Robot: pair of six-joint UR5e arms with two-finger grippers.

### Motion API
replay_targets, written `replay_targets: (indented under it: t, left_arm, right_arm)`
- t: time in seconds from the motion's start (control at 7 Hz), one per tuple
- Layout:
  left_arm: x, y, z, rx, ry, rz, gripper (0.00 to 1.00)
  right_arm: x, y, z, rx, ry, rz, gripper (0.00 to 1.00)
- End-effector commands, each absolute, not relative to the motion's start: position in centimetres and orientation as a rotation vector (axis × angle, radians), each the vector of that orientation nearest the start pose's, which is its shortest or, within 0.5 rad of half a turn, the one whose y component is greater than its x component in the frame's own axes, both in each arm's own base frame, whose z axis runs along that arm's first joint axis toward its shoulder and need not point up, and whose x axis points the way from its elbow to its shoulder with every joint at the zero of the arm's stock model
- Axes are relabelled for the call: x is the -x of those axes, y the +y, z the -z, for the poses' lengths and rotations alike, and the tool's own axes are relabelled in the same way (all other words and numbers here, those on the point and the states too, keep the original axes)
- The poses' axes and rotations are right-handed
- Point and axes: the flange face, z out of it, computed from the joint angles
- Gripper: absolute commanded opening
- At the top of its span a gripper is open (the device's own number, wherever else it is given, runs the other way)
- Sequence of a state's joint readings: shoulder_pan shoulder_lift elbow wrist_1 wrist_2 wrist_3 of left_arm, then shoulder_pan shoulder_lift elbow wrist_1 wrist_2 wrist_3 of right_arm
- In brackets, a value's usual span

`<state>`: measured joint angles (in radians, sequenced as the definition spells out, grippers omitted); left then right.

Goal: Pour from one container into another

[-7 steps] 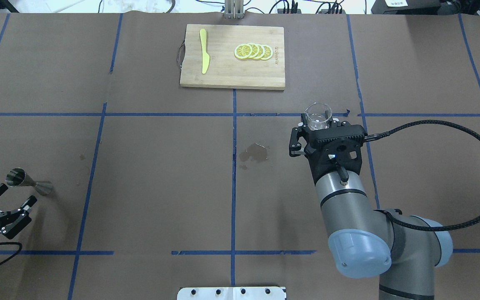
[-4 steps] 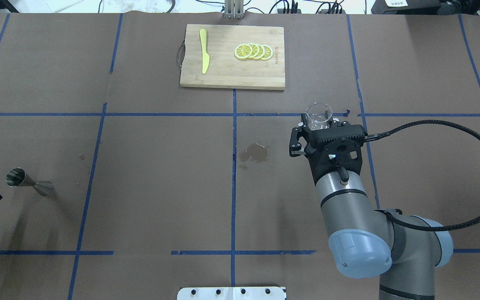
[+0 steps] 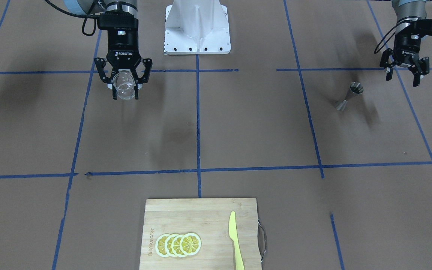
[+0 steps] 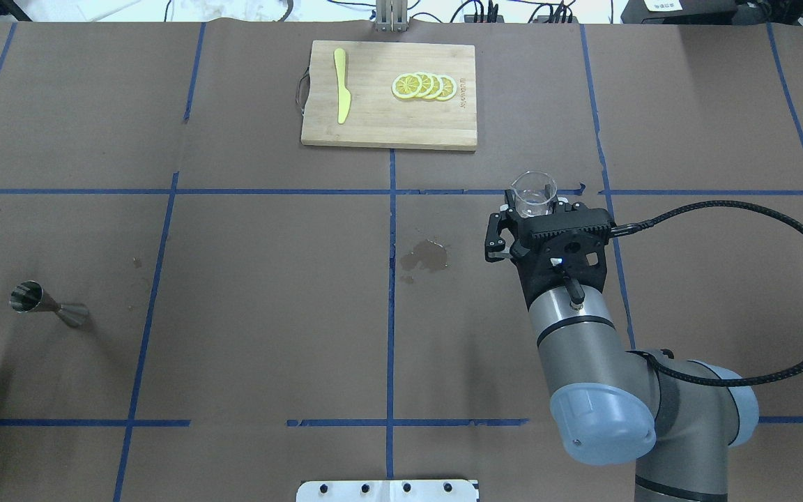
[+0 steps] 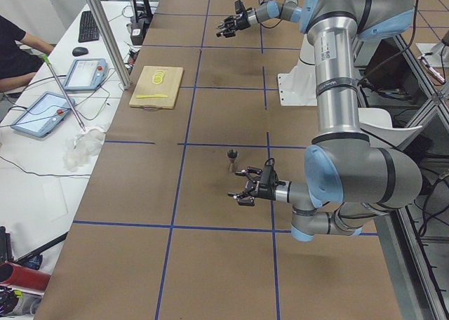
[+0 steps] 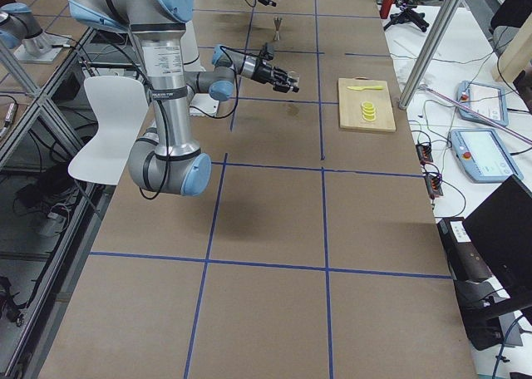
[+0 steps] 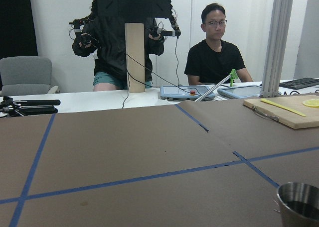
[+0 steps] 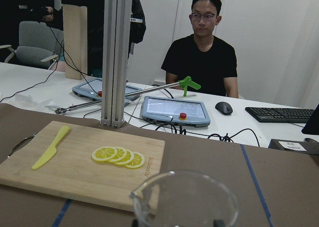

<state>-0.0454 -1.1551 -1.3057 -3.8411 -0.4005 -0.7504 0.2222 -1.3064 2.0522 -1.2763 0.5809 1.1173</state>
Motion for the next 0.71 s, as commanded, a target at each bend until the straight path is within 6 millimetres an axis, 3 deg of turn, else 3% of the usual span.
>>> replay_targets:
  t: [0.0, 0.14, 0.29, 0.57]
  left_arm:
    - [-13.6, -26.4, -69.8, -1.355, 0.761, 0.306, 1.0]
    - [-13.4, -28.0, -69.6, -1.339, 0.744, 0.287, 1.0]
    - [-14.1, -32.0, -68.3, -1.327, 0.707, 0.268, 1.0]
    - [-12.2, -41.9, -65.0, -1.296, 0.634, 0.188, 1.0]
  right_arm:
    - [43.7, -32.1, -24.8, -1.151, -0.595, -0.315, 0.0]
    - [43.7, -32.1, -24.9, -1.151, -0.593, -0.314, 0.0]
    - [43.8, -32.1, -25.1, -1.149, -0.59, -0.311, 0.0]
    - [44.4, -32.2, -26.2, -1.14, -0.581, -0.318, 0.0]
